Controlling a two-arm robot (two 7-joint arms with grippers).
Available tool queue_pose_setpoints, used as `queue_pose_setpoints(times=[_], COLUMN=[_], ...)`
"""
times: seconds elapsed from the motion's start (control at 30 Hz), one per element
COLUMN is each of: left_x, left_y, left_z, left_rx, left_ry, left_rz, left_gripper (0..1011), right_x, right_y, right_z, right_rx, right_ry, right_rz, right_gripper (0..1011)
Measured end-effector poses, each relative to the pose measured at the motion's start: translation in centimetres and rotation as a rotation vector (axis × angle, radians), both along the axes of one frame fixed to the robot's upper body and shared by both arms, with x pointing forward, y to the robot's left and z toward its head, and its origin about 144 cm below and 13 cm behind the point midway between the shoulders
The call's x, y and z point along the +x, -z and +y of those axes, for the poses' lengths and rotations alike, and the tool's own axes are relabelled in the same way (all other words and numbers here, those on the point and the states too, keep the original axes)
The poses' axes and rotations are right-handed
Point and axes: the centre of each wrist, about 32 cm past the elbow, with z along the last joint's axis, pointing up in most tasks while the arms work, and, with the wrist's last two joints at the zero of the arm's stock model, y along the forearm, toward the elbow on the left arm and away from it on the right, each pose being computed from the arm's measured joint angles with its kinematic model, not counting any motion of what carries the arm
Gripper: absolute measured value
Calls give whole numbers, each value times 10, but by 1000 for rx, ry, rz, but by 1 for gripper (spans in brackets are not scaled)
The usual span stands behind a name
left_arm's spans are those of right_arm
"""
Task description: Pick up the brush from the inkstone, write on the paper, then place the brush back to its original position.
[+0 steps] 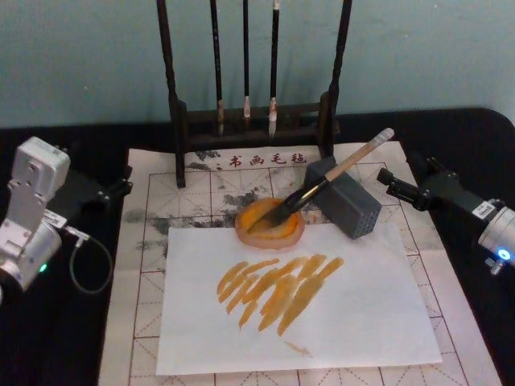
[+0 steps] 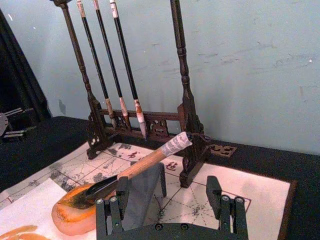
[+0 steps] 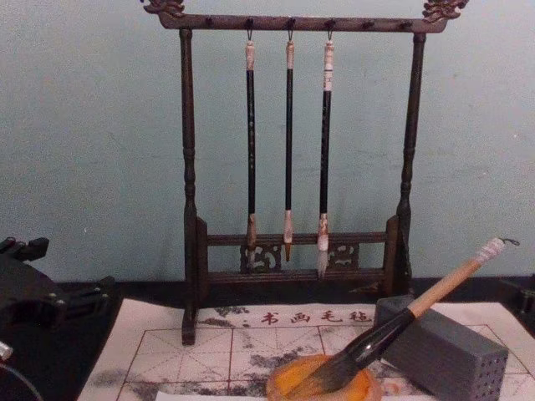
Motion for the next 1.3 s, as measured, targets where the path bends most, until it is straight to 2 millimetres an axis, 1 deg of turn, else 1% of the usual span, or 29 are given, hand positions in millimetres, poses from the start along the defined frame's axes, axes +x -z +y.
queue_pose_setpoints(times=[1.3], left_x=[0], left_y=[0], left_z=[0], left_rx=[0], left_ry=[0], left_rz=[0], left_gripper=[1001], right_x=[0], right_y=[0], right_z=[0], right_rx=[-2], right_ry=[-4], right_rz=[1], right_gripper=[1002])
